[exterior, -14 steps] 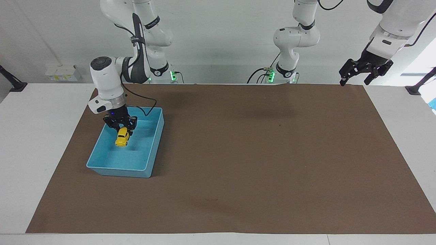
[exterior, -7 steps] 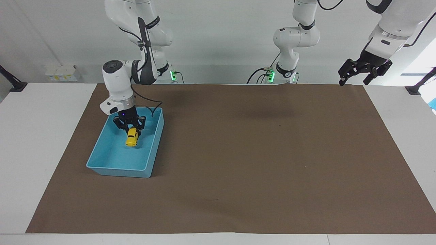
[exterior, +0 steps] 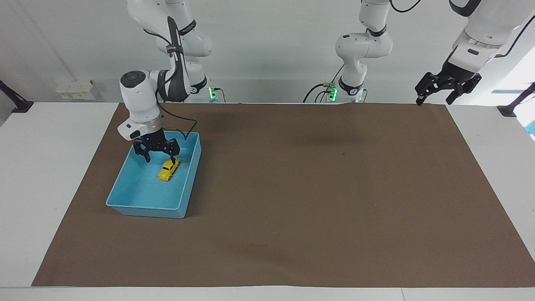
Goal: Wind up and store yellow beetle car
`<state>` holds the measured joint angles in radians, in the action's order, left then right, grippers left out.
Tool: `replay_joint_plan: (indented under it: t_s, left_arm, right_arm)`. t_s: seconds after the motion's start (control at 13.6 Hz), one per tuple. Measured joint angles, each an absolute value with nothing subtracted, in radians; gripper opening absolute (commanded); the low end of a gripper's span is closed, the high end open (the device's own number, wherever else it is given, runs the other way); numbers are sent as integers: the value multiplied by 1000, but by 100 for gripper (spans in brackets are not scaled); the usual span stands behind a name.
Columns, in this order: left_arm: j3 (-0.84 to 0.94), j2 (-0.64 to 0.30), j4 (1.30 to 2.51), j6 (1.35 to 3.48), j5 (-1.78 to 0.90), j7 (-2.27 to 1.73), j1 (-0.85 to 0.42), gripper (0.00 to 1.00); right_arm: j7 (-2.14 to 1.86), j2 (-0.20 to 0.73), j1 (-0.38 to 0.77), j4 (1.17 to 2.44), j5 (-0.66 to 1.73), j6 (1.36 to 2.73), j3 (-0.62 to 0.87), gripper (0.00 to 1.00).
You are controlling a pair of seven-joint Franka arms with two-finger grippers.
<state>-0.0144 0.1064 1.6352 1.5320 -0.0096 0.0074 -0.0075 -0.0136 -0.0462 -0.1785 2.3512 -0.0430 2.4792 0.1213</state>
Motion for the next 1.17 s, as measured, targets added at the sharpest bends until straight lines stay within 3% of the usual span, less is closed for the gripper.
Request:
replay_joint_plan:
  t_s: [0.73,1.17]
  left_arm:
    - [-14,106,1635,1532,-10,7,-8,100]
    - [-14,106,1635,1532,-10,7,-8,100]
  right_arm:
    - [70,-61,-202,1870,-22,1819,120,100]
    - [118,-59,-199,1656,21,1539,122,100]
